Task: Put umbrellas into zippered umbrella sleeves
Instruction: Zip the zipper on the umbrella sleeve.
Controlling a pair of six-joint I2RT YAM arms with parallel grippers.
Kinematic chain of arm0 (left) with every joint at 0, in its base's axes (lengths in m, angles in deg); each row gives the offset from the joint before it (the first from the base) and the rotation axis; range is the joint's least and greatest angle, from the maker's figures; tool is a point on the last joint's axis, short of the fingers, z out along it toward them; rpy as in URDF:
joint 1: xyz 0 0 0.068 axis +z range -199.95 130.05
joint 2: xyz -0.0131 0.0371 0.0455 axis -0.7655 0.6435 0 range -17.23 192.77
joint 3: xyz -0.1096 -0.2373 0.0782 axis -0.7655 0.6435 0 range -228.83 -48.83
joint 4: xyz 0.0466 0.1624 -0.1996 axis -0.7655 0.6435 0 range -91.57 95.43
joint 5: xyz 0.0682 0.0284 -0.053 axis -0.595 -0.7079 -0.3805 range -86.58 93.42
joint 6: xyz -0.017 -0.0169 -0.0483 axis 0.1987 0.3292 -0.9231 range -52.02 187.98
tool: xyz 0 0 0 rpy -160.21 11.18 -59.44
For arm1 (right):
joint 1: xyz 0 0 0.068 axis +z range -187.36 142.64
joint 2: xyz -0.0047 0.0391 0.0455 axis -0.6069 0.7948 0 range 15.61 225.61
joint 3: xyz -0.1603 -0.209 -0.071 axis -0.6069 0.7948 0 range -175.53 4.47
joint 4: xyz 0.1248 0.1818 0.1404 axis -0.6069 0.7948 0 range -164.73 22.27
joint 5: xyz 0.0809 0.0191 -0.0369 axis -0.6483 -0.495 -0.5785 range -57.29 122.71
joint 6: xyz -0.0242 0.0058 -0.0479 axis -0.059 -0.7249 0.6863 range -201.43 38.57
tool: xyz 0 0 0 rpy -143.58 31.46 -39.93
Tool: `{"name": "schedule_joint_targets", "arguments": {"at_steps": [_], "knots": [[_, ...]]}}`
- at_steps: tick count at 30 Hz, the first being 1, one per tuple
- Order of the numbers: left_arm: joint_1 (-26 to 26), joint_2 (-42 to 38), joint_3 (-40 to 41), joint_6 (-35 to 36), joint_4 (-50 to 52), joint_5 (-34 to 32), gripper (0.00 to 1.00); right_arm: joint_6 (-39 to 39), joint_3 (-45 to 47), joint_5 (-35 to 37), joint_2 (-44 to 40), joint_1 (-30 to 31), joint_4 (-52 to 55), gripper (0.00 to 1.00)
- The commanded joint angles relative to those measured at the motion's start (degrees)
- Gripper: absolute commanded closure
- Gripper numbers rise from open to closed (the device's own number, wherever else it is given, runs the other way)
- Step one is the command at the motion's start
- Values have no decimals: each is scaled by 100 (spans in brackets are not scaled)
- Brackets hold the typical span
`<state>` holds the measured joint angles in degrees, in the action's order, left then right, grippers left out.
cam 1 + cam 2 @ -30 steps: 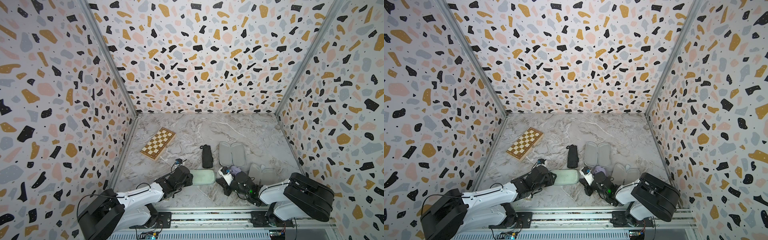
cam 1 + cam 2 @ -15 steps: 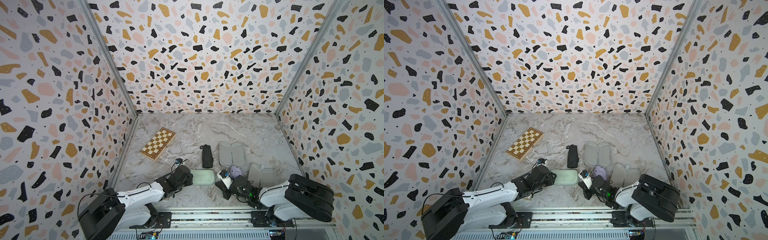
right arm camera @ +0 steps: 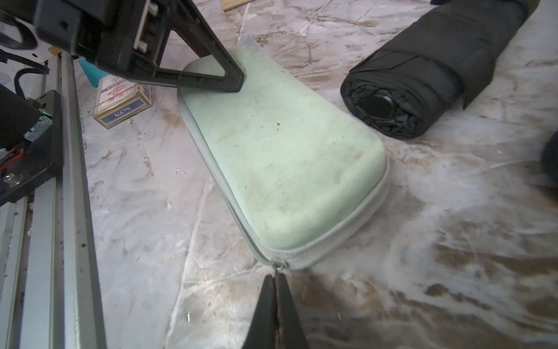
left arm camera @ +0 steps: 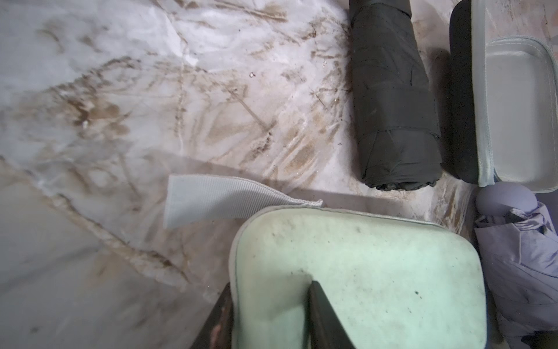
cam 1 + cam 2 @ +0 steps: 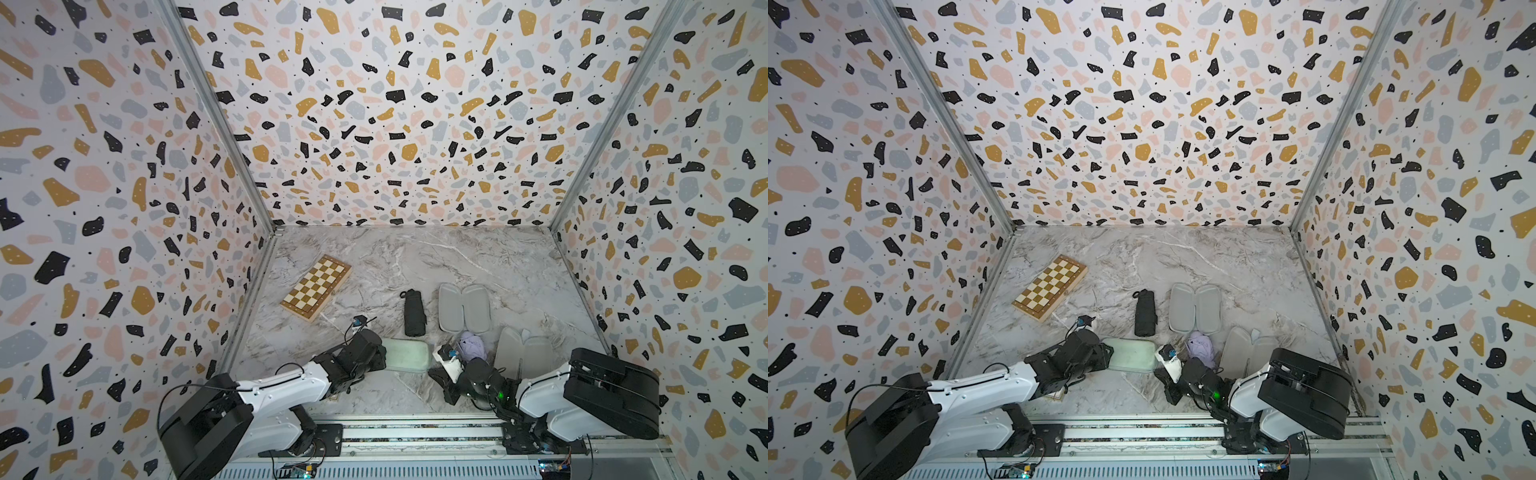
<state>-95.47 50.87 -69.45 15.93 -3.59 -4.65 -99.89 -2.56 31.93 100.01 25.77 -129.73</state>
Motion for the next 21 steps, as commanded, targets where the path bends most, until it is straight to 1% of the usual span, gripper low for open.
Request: {"name": "schedule_joint_targets", "arguments": {"at_steps": [1,4,11,14,18,20,21], "knots": [[-31,252,322,0,1406,-237,79,-112,-279,-225,221,251,-133,100],[-77,209,348,-22,1398,-207,79,-105,-487,-180,391,427,-132,100],[-161,-81,410,-84,1480,-211,79,-209,-658,-33,364,622,-119,100],[-244,-284,419,-155,1571,-188,78,-173,-942,-37,615,651,-159,100],[-317,-750,435,-200,1855,-242,72,-111,-1329,-137,971,652,-201,100],[-320,-985,452,-215,2022,-245,65,-90,-1404,-173,1057,654,-200,100],[-317,-1116,458,-202,2097,-226,59,-73,-1402,-149,1069,649,-174,100]]}}
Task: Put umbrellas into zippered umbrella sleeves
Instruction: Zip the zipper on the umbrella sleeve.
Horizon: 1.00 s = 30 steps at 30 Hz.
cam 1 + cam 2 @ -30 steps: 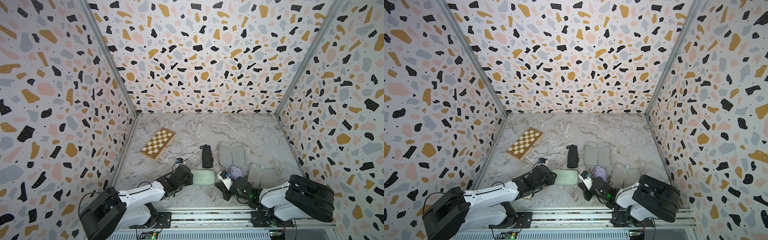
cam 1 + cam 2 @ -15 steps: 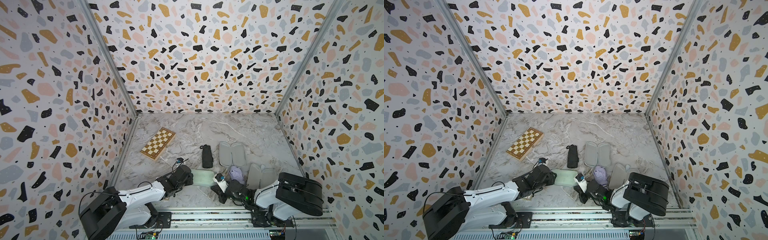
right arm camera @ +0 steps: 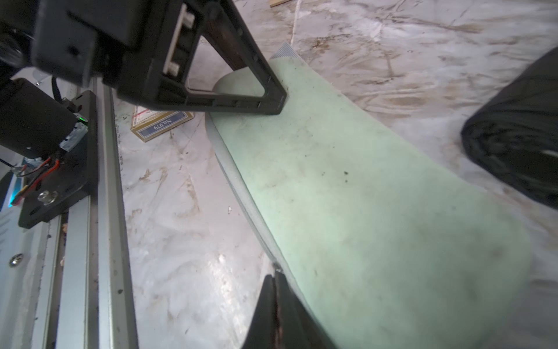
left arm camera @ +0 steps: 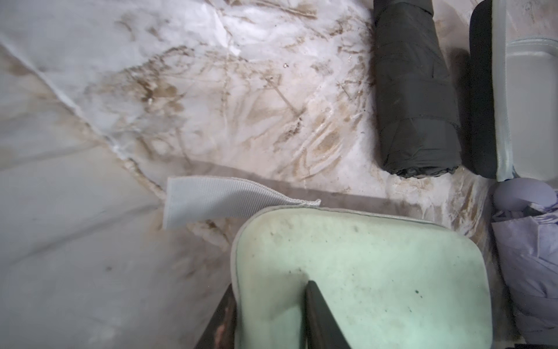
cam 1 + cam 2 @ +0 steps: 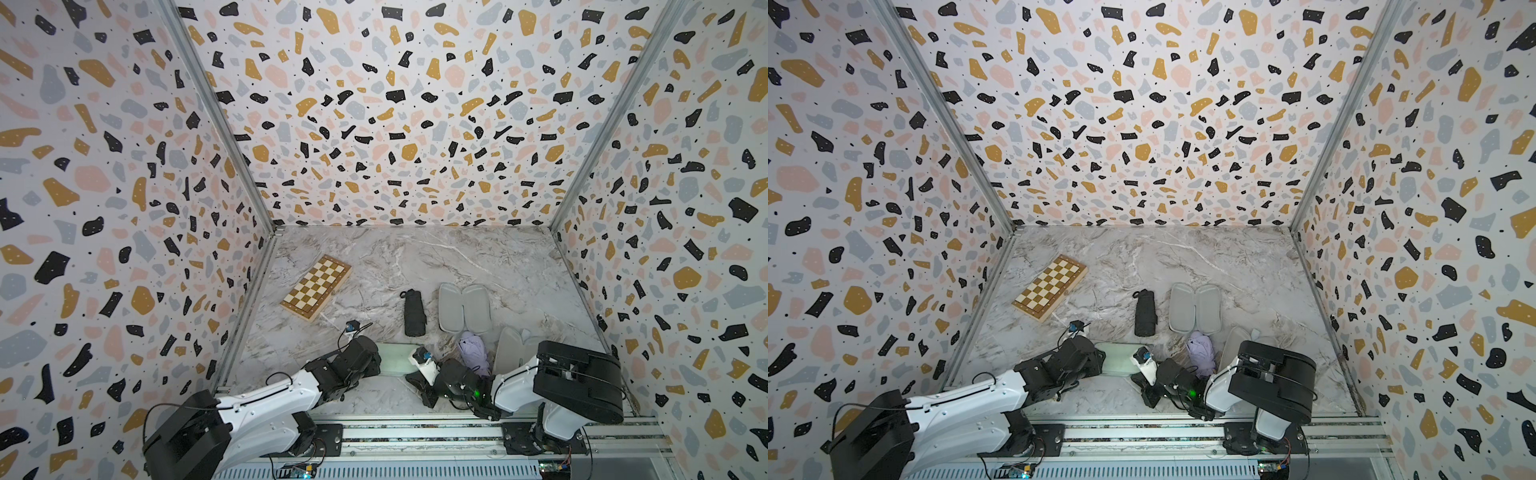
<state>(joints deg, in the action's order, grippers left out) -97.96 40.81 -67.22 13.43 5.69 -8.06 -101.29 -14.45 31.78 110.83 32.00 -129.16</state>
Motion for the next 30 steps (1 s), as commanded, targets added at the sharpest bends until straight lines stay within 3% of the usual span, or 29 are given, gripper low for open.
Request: {"name": "schedule_joint_targets", "arguments": {"at_steps": [1,3,6,12,18,21,27,30], "knots": [[-69,-219,255,81,1214,153,46,78,-186,-81,-22,10,-205,100],[-68,-489,275,213,1258,270,28,78,-52,-48,-116,-40,-208,100],[-68,-965,162,284,1619,297,20,111,154,-52,-315,-73,-167,100],[-71,-1767,-31,656,1597,840,20,56,536,-81,-613,-267,-237,100],[-77,-1686,-503,930,1360,1135,21,78,819,-91,-806,-580,-258,100],[-68,-1143,-711,1268,1043,938,12,152,942,-227,-921,-738,-228,100],[-80,1209,-1202,1946,-610,1206,15,249,1224,-267,-1132,-933,-304,100],[-82,1697,-1439,2208,-971,1414,15,310,1233,-321,-1166,-964,-268,100]]}}
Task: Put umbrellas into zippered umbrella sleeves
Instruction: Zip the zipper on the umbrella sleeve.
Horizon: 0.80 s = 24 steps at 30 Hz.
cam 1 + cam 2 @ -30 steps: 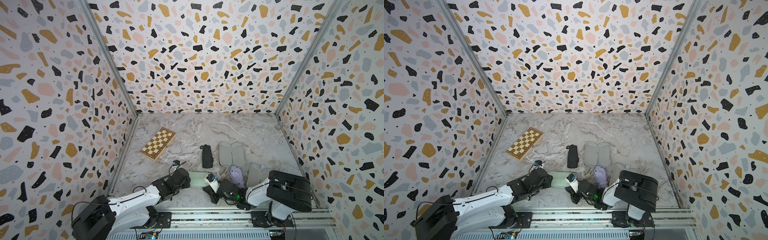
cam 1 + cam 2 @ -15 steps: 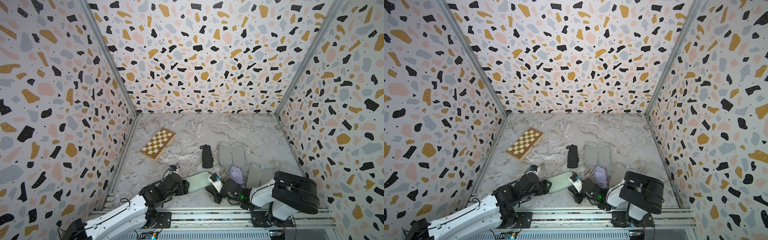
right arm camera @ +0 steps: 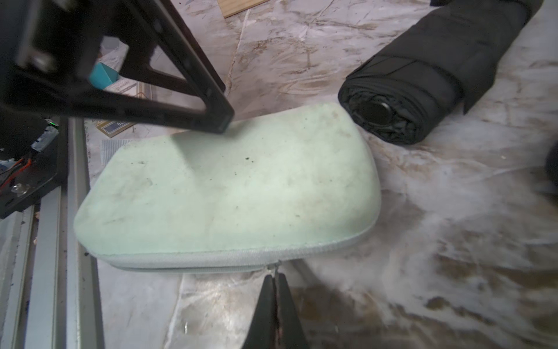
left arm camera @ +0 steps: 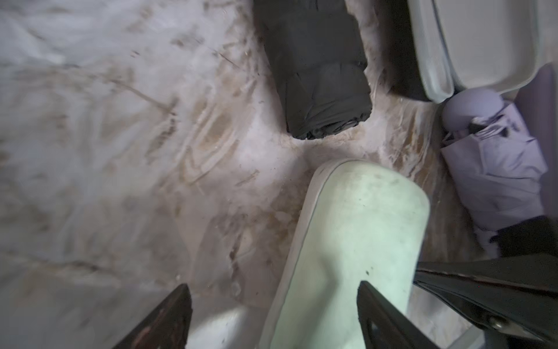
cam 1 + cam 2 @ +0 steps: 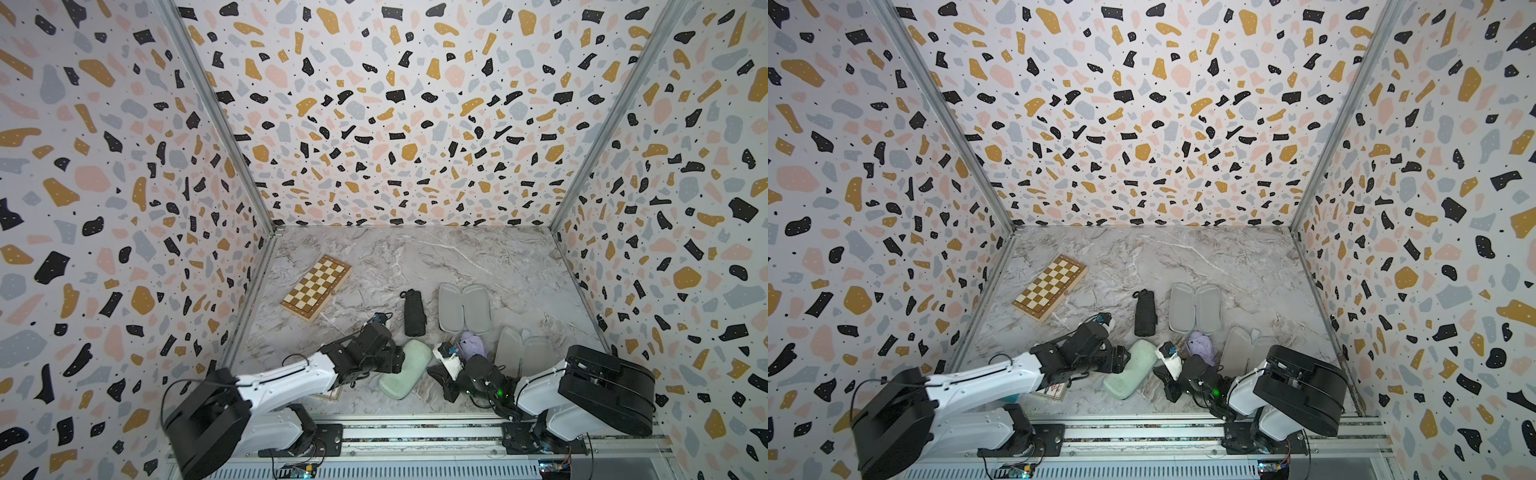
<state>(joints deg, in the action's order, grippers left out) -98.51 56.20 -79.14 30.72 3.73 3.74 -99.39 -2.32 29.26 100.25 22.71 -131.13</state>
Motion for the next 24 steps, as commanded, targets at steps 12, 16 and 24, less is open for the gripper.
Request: {"name": "schedule_joint_targets", "arguments": {"at_steps": [12,16,24], "knots": [[-143,905,115,620,-2242,1091,14,224,-157,-152,-47,-175,82,100],[-239,937,180,692,-2002,668,15,252,-213,-163,41,-169,84,100],[-260,969,319,304,-1572,-109,26,294,-276,2,130,341,99,100]]}}
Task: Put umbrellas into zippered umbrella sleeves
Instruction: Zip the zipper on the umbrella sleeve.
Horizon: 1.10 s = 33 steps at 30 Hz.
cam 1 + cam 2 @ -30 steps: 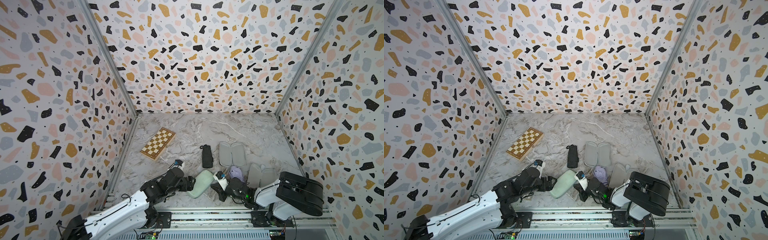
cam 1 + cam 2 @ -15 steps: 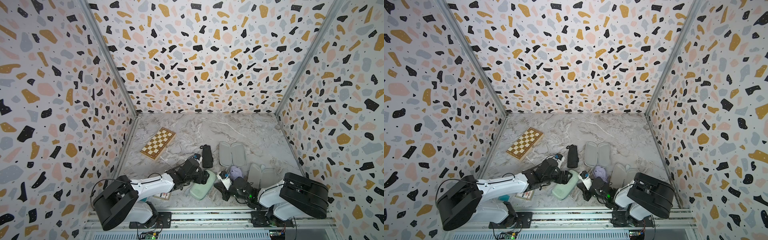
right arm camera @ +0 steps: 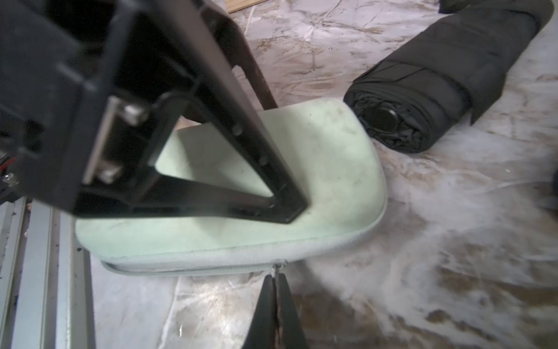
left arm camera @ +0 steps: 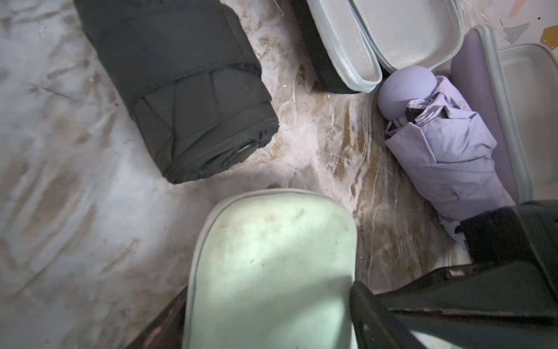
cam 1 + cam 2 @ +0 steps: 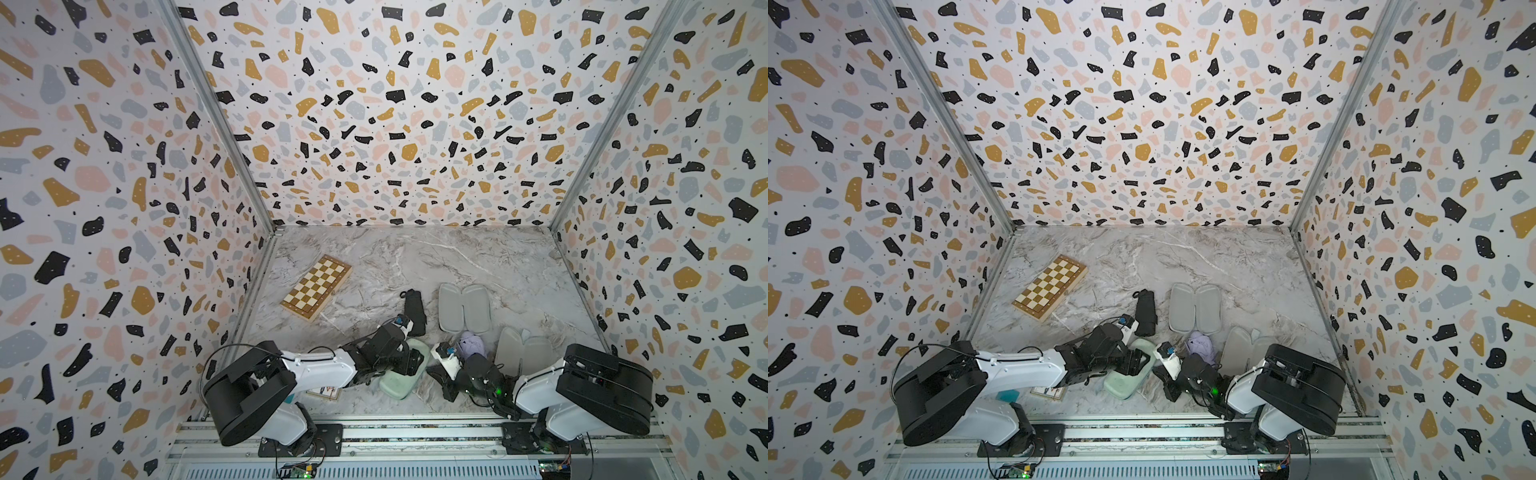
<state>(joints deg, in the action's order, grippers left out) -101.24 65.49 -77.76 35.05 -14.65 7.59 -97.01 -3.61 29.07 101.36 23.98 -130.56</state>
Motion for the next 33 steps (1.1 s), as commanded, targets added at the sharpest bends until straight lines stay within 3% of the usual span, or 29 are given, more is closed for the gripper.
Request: {"name": "schedule_joint_targets", "arguments": {"at_steps": [1,5,11,16,22,24,28,33], "knots": [[11,26,188,-167,286,-515,27,47,-142,32,16,288,38,100],[13,-64,214,-336,390,-668,31,-6,-149,97,33,735,35,100],[41,-458,312,-729,819,-1396,38,-115,-377,204,231,1266,21,100],[664,-651,608,-677,410,-688,44,-203,-758,209,606,1533,27,100],[934,-1568,855,-932,1262,-1512,46,-106,-1020,224,749,1539,178,100],[1070,-2038,987,-886,1390,-1420,41,-104,-1003,137,786,1333,258,100],[1137,-2826,926,-660,2019,-1631,16,-51,-864,-239,872,788,179,100],[1230,-2951,777,-183,1787,-1782,8,248,-940,-485,969,63,539,100]]}}
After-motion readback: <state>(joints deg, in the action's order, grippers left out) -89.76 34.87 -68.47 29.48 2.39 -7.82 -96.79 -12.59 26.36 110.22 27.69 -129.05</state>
